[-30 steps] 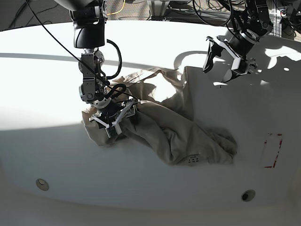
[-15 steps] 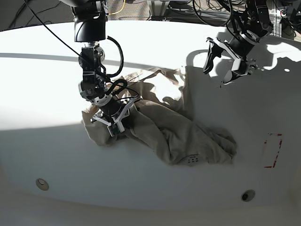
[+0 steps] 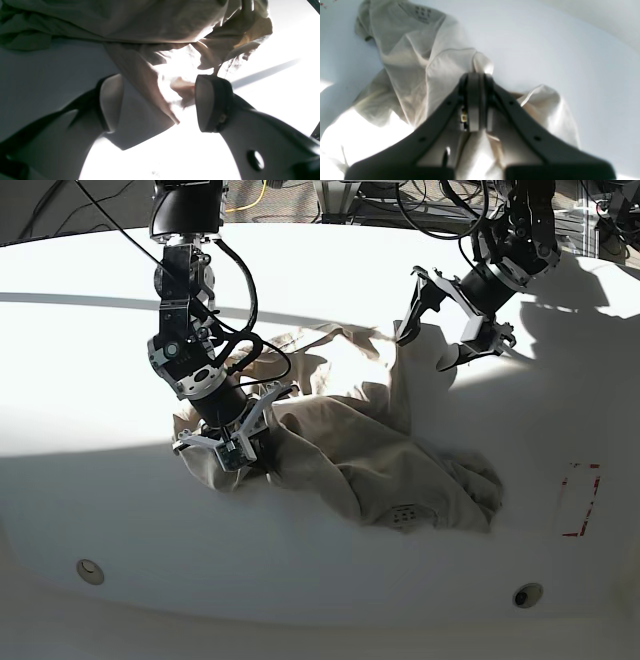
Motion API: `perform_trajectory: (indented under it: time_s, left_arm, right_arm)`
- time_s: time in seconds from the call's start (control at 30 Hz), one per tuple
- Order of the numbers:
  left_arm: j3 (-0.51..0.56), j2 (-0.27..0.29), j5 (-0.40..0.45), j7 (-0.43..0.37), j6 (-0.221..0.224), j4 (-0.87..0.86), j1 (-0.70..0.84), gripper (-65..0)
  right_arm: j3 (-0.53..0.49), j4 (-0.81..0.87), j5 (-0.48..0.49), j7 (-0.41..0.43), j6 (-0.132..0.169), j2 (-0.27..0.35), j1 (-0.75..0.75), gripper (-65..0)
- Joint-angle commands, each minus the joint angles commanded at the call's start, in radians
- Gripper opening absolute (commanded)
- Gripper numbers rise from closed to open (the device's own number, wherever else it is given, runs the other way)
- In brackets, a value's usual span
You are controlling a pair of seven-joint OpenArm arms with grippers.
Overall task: Layout the t-shirt on the table in an organized manner, then fold the t-shirt properly
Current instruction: 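Grasp the t-shirt fabric with the right gripper and lift it, then lift the t-shirt high and shake it out with both grippers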
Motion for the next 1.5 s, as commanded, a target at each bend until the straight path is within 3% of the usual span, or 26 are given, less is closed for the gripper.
perform_trajectory:
  time_s: [0.03, 0.27, 0.37, 0.7, 0.97, 1.03, 1.17, 1.27, 1.5]
  left_arm:
    - [0.009, 0.000, 0.000, 0.000, 0.005, -0.020, -0.011, -24.4]
    - [0.075, 0.002, -0.005, 0.002, 0.155, -0.152, -0.077, -24.3]
    - [0.086, 0.002, -0.006, 0.002, 0.190, -0.180, -0.080, -24.2]
    - [0.186, 0.002, -0.009, 0.003, 0.189, -0.269, -0.140, -24.2]
    - [0.232, 0.043, -0.006, 0.089, 0.192, -0.361, -0.229, -25.0]
    - [0.233, 0.051, -0.003, 0.104, 0.193, -0.384, -0.247, -28.5]
    - [0.233, 0.058, -0.002, 0.115, 0.193, -0.417, -0.270, -52.1]
    - [0.233, 0.049, 0.000, 0.138, 0.195, -0.431, -0.270, -65.0]
    - [0.230, -0.052, 0.000, 0.250, 0.189, -0.431, -0.278, -64.9]
  right_arm:
    - [0.000, 0.006, 0.000, -0.002, 0.000, 0.000, 0.000, -65.0]
    - [0.000, 0.018, -0.002, -0.002, 0.000, 0.011, 0.008, -65.0]
    - [0.000, 0.018, -0.002, 0.000, 0.000, 0.020, 0.008, -65.0]
    - [0.012, 0.083, -0.002, 0.000, 0.000, 0.023, 0.000, -65.0]
    - [0.029, 0.095, -0.002, 0.000, 0.000, 0.023, 0.006, -65.0]
    - [0.029, 0.095, -0.002, 0.000, 0.000, 0.023, 0.008, -65.0]
    - [0.038, 0.095, -0.002, 0.000, 0.000, 0.023, 0.008, -65.0]
    - [0.095, 0.092, -0.002, 0.000, 0.000, 0.015, 0.017, -65.0]
    - [0.255, 0.040, 0.000, -0.002, -0.002, -0.008, 0.049, -65.0]
